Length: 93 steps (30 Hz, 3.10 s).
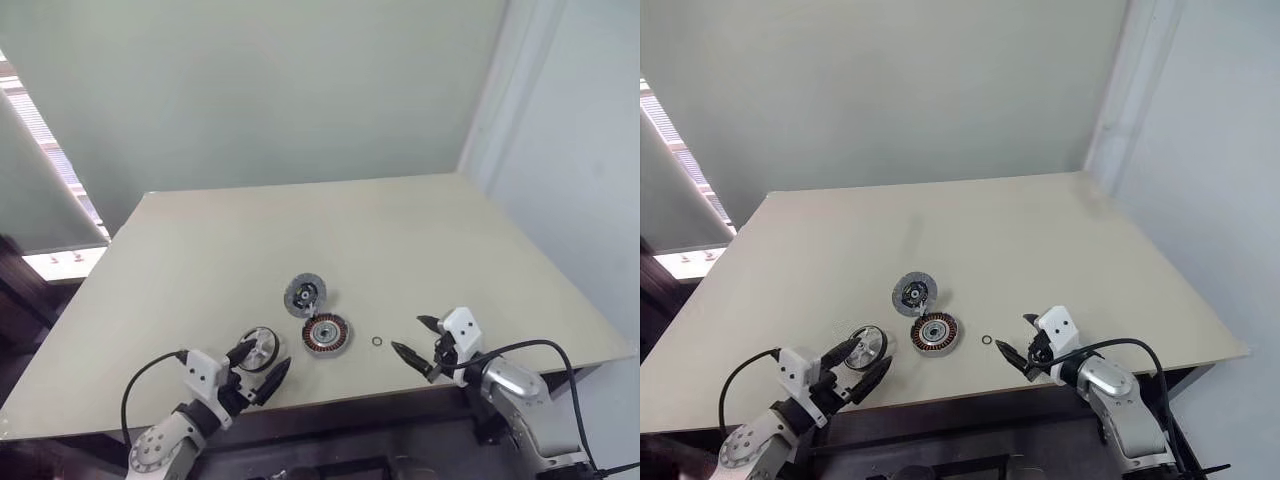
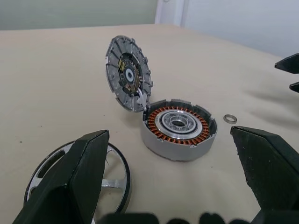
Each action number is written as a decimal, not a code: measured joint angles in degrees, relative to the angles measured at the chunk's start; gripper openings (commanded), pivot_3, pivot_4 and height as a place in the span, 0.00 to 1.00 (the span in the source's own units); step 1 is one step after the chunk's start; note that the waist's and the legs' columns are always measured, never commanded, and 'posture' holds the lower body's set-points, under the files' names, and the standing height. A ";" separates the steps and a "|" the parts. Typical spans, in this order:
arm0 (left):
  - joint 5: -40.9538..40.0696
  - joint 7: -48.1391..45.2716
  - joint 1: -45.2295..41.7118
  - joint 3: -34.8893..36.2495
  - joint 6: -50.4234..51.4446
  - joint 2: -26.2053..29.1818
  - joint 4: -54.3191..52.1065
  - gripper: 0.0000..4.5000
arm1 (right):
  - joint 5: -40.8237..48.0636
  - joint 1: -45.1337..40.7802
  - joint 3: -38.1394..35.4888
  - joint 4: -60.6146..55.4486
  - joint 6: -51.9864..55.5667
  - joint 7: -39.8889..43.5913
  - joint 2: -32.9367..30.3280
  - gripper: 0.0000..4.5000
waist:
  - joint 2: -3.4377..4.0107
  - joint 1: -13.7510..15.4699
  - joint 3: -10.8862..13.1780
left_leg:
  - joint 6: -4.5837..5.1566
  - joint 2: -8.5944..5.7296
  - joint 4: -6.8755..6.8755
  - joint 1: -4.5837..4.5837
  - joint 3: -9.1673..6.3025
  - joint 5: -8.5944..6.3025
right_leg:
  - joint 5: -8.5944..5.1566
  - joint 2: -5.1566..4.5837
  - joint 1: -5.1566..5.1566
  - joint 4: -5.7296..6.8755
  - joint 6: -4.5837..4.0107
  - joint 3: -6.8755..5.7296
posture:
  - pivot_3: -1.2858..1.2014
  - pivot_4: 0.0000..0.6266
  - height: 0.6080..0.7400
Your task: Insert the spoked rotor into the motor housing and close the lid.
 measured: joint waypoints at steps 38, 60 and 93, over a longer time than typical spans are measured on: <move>0.04 -2.37 -2.77 -1.60 2.12 0.53 -1.42 1.00 | -3.16 -5.37 5.41 3.06 11.10 -9.62 7.62 0.99 | 0.02 -0.01 0.00 | 0.14 -0.17 0.00 -0.03 0.01 -0.07 | 0.00 0.04 -0.07 0.01 0.00 -0.01 | 0.52 0.00 1.00; 0.81 -4.83 -2.84 -2.58 2.02 1.47 -0.45 1.00 | -6.55 -9.76 7.61 19.63 1.05 -8.56 10.71 0.99 | 0.03 -0.02 0.00 | 0.26 -0.18 0.00 0.06 -0.01 -0.01 | 0.01 0.08 0.01 0.05 0.00 0.00 | 0.52 0.00 1.00; 1.22 -4.83 -3.57 -2.74 1.67 1.70 0.33 1.00 | -7.63 -11.21 5.91 25.18 -2.66 -9.34 13.47 0.16 | 0.05 -0.04 -0.01 | 0.27 -0.21 0.00 0.15 -0.06 -0.02 | 0.01 0.12 0.10 0.08 0.00 0.01 | 0.52 0.00 1.00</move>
